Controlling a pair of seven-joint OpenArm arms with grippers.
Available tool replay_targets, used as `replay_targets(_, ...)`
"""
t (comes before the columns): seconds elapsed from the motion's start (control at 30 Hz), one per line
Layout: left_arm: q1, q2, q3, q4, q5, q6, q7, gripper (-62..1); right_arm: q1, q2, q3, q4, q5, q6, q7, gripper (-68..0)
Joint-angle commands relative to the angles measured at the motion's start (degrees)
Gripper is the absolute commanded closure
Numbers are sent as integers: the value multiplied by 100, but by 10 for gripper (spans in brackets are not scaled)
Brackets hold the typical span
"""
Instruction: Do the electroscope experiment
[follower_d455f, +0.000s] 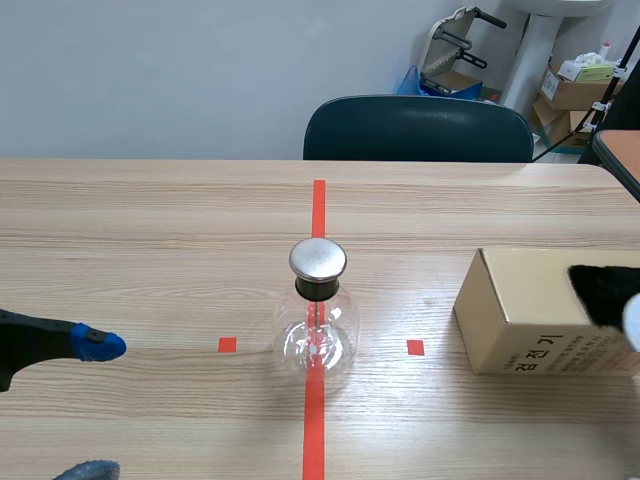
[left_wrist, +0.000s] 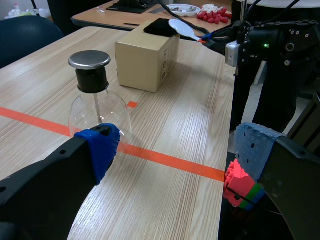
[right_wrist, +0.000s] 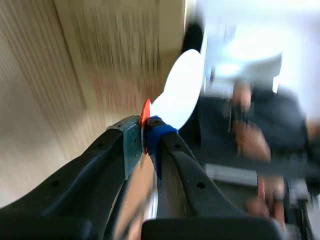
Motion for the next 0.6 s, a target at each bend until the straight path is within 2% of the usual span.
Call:
replay_targets(0.0,-20,-4,-46,107,-44,-33,-96,-495,-22,46,11,28,11,-301,402,-6)
replay_targets(0.03,-20,-4,-46,107,-44,-33,-96,-495,-22,44,11,28,15,-301,549,-6)
replay_targets(0.1,-20,-4,-46,107,-44,-33,-96,-495,-28,42,11,28,37,-301,393,-6)
replay_targets(0.23,-20,-4,-46,107,-44,-33,-96,-495,-26,44,13,28,37,-301,-938,-6)
replay_targets(0.3,-20,-4,-46,107,-44,-33,-96,-495,-24,46,13,28,35,-301,-1204,-6)
replay_targets(0.37,-20,-4,-46,107,-44,-33,-96,-495,-24,44,11,28,9,-301,-1021,-6)
replay_targets(0.5,-20,-4,-46,107,-44,-33,-96,-495,-24,44,9,28,11,-301,291,-6)
replay_targets(0.57,-20,-4,-46,107,-44,-33,-96,-495,-26,42,9,28,13,-301,570,-7)
